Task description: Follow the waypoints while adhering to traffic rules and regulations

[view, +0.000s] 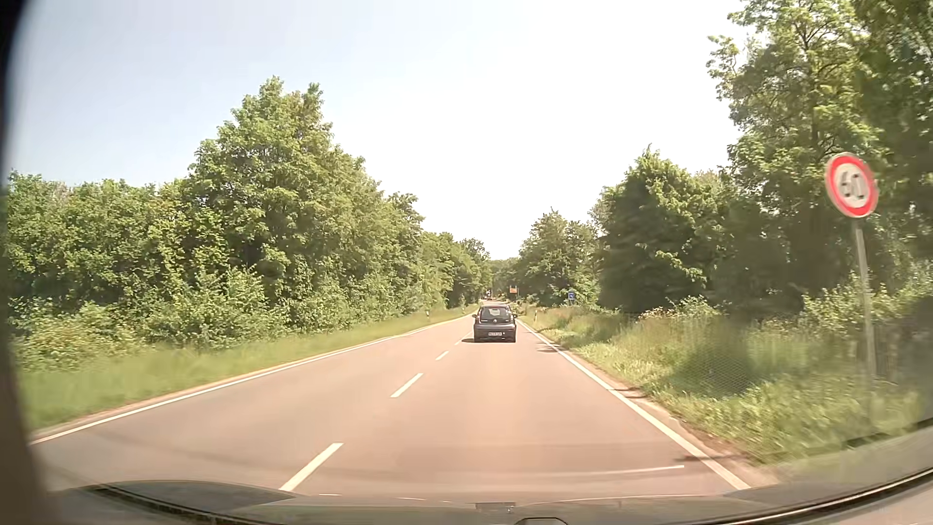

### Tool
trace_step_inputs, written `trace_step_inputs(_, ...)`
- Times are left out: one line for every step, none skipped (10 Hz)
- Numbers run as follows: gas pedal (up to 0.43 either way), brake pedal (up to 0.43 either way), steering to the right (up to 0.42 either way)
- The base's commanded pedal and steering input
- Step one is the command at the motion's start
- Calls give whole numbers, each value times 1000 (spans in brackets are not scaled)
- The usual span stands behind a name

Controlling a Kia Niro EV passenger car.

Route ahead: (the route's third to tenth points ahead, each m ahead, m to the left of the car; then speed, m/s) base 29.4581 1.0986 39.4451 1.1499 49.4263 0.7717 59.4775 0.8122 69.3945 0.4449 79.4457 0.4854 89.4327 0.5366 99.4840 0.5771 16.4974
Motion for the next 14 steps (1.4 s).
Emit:
trace_step_inputs(130, 0, -2)
trace_step_inputs(130, 0, -1)
trace_step_inputs(130, 0, 0)
trace_step_inputs(138, 0, 0)
trace_step_inputs(138, 0, 0)
trace_step_inputs(138, 0, 0)
trace_step_inputs(138, 0, 0)
trace_step_inputs(150, 0, 0)
trace_step_inputs(150, 0, 1)
trace_step_inputs(157, 0, 1)
trace_step_inputs(157, 0, 1)
trace_step_inputs(157, 0, 1)
trace_step_inputs(157, 0, 1)
trace_step_inputs(157, 0, 1)
